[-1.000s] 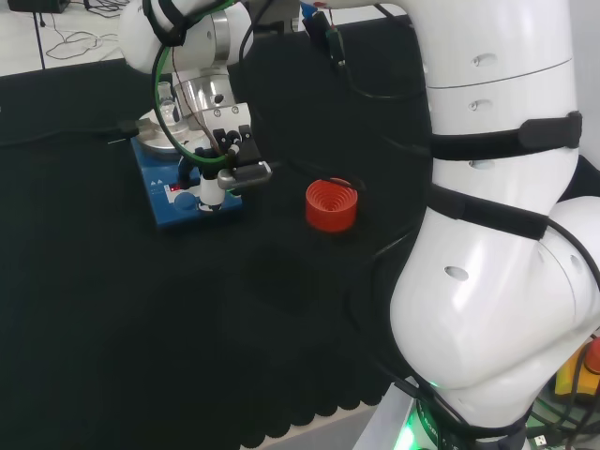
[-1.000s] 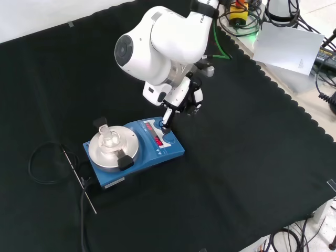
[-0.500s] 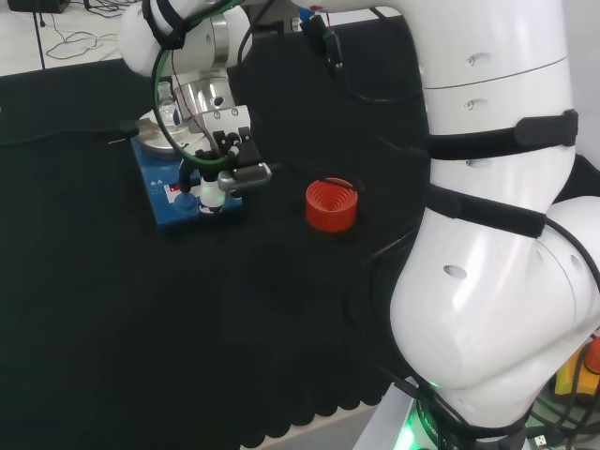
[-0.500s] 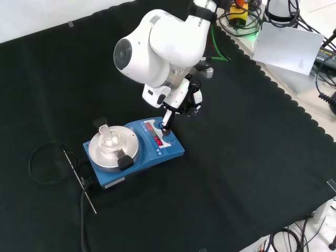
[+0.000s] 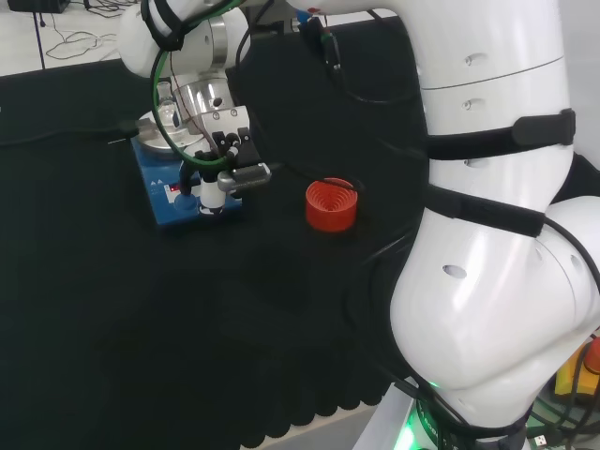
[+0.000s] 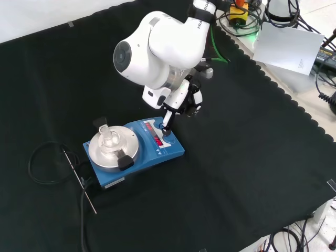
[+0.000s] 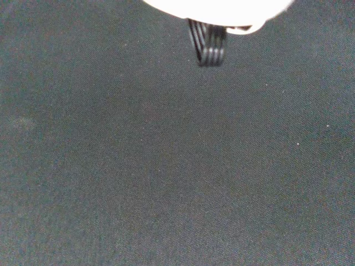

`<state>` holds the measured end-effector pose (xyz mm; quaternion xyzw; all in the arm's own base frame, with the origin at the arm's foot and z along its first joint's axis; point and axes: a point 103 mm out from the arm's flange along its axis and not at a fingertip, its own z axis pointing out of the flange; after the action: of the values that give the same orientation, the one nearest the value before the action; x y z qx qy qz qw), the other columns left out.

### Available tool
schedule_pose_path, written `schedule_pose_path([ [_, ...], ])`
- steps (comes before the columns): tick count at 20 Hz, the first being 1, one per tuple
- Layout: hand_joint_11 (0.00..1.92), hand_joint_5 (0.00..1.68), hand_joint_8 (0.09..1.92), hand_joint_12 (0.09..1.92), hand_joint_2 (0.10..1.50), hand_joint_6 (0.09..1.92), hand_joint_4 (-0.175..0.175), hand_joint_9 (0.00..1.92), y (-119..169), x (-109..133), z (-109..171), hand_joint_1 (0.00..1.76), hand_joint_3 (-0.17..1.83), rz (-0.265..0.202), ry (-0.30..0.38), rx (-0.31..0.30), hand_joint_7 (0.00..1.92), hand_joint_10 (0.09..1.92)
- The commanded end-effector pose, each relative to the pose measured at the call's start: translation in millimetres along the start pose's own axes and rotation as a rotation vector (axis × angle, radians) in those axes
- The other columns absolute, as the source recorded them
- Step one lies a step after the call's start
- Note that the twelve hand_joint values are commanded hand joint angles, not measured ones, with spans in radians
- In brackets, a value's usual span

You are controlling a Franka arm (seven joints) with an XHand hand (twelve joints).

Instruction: Turn on the heater.

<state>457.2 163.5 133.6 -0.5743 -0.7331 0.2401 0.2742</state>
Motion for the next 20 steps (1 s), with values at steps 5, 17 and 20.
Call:
schedule_pose_path([
  [5,1.22,0.24,1.65,1.32,0.68,0.51,-0.077,1.63,-1.1,1.0,0.6,1.42,1.04,-0.001,-0.002,0.004,1.58,1.51],
  [17,1.22,0.23,1.65,1.32,0.68,0.53,-0.078,1.63,-0.6,1.2,3.6,1.42,1.04,0.001,-0.004,0.011,1.58,1.50],
  [20,1.22,0.23,1.65,1.32,0.68,0.53,-0.078,1.63,0.9,1.3,6.1,1.42,1.04,0.001,-0.004,0.015,1.58,1.50],
])
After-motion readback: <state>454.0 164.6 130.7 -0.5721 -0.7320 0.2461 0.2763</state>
